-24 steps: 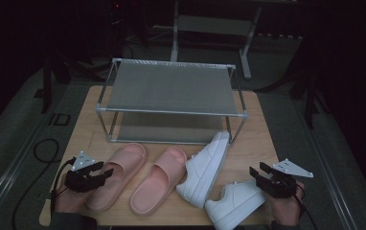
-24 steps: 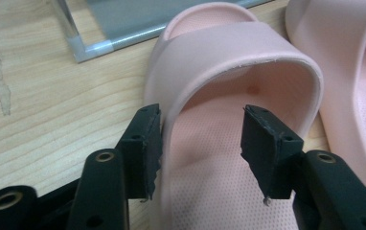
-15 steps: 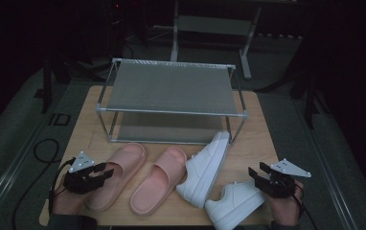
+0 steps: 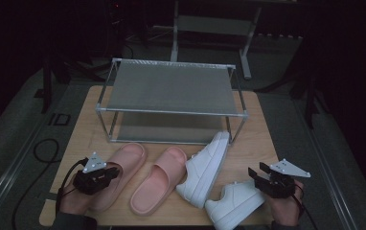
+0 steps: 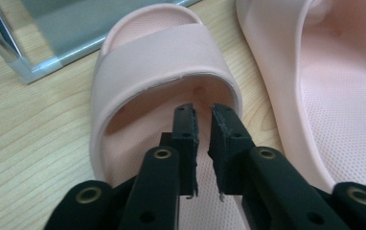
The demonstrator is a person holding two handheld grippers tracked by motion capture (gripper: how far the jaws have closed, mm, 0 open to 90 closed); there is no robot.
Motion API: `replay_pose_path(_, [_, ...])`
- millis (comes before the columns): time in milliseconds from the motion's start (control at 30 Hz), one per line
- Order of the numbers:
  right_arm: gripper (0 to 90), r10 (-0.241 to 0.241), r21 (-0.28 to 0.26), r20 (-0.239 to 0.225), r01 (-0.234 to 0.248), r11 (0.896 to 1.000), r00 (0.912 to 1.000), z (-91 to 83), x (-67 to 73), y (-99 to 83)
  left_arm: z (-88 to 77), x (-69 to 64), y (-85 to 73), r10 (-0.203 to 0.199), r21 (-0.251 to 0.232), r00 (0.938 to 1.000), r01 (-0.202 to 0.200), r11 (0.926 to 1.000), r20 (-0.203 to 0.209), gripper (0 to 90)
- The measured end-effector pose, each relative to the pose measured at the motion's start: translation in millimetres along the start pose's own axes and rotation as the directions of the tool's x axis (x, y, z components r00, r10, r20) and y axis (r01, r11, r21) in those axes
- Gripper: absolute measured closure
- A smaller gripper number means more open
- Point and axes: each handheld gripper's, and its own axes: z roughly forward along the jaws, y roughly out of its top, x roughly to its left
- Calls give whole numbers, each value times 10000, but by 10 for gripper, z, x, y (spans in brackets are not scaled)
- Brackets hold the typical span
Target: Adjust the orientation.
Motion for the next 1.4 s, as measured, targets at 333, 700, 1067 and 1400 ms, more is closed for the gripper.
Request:
replay_pose_path(333, [489,-29,-28,15,29,10000,10000,-1,1,-3,149,-56,87,-39,235,10000,40,9997,-40,894])
replay_pose_path(700, [493,-28,-63,35,28,10000,10000,1,0,-4,205,-36,201,-503,-88,9986,502,9987,-153,894])
replay_pose_path(1067, [500,-21,-81,-17,21,10000,10000,-4,-7,-7,211,4,240,-940,-6,9919,943,9955,-857,851])
replay_pose_path(1400, [499,-53,-60,-1,53,10000,10000,-5,-5,-7,35,-222,268,-413,-342,9991,409,9986,-114,759])
